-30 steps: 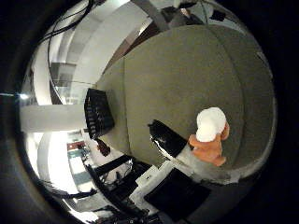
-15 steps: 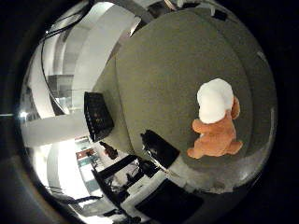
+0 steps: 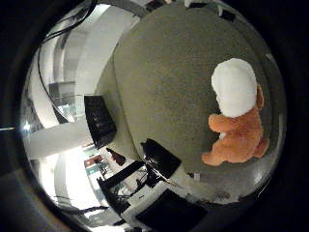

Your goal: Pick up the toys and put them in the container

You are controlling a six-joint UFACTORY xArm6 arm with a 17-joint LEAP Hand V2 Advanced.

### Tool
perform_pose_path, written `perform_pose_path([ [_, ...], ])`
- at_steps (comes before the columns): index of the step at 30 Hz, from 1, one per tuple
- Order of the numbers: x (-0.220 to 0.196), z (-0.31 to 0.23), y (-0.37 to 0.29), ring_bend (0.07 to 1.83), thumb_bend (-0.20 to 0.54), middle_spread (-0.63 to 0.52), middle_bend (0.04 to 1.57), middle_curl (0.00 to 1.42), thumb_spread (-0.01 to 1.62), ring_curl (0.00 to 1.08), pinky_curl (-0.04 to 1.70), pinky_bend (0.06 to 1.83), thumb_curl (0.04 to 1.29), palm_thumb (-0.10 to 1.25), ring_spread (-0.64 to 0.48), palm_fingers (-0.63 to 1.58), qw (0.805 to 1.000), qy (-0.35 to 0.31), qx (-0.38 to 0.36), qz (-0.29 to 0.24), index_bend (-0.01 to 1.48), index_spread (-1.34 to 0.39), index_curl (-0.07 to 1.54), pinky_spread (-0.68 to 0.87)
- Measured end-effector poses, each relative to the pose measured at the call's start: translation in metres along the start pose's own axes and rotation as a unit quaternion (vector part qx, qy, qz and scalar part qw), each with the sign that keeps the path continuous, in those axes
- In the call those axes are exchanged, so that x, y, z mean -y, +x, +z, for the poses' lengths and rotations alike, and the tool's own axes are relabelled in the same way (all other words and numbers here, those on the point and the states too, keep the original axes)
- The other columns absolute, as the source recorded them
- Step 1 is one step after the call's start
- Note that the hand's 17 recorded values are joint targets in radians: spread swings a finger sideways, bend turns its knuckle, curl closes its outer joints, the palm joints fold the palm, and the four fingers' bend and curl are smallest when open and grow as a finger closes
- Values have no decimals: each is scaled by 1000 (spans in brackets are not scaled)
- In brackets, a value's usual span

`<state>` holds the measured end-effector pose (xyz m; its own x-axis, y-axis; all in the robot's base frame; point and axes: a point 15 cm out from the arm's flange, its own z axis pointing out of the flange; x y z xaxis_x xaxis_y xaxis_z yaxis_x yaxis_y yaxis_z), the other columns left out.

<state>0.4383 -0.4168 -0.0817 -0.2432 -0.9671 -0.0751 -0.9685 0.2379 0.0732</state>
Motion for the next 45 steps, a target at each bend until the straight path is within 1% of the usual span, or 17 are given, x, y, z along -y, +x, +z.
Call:
perform_pose_path([
  [10,-9,22,7,592,-22,71,328,362,1067,204,-9,988,290,426,189,242,1000,-3,3,9,172,-183,314,500],
  [17,-15,30,14,603,-20,72,339,362,1077,205,-9,972,296,473,191,266,1000,-4,4,16,173,-186,318,501],
  [20,-16,31,14,608,-12,54,353,364,1084,202,-10,987,303,519,167,315,1000,-5,5,17,178,-194,320,498],
  [22,-16,32,14,658,-8,25,380,372,1085,212,-9,1009,315,577,112,411,1000,-6,6,18,176,-202,323,474],
  [24,-16,32,13,718,-7,-27,422,383,1080,216,-20,1037,329,633,37,562,1000,-5,5,19,192,-236,326,395],
  [25,-16,32,13,771,-5,-70,461,399,1072,231,-21,1044,340,680,-26,654,1000,-6,5,19,212,-267,343,311],
  [28,-15,32,13,836,-11,-145,574,445,1047,252,-16,1074,353,745,-133,853,1000,-6,4,18,261,-328,379,101],
  [29,-15,31,13,873,-14,-180,604,463,1034,269,0,1141,361,773,-182,988,1000,-6,4,18,272,-365,397,-48],
  [31,-15,32,12,904,-17,-216,641,490,1013,299,17,1192,376,804,-228,1093,1000,-6,4,17,290,-399,435,-208],
  [33,-15,31,12,955,-20,-239,689,515,986,330,46,1222,392,827,-247,1201,1000,-6,4,17,350,-425,476,-310],
  [34,-14,31,12,984,-20,-247,703,524,971,348,70,1245,401,837,-254,1218,1000,-5,4,17,386,-434,501,-347],
  [36,-14,31,12,1035,-16,-246,832,564,951,380,112,1242,418,873,-250,1329,1000,-5,4,16,493,-439,558,-389],
  [37,-14,30,13,1070,-14,-232,879,579,940,398,133,1249,428,890,-234,1401,1000,-4,3,16,555,-429,589,-383],
  [39,-11,29,16,1135,-14,-210,967,604,912,430,185,1288,456,920,-217,1400,1000,3,-1,14,674,-402,644,-345],
  [40,-10,28,17,1190,-9,-193,1027,623,891,455,223,1330,482,953,-209,1393,1000,7,-3,14,767,-376,686,-313],
  [41,-10,28,19,1236,-6,-185,1072,637,869,473,253,1364,505,991,-203,1368,1000,7,-4,15,825,-358,713,-286],
  [45,-13,24,27,1376,-9,-160,1213,683,764,536,354,1504,605,1075,-183,1251,1000,10,-4,21,948,-308,783,-207],
])
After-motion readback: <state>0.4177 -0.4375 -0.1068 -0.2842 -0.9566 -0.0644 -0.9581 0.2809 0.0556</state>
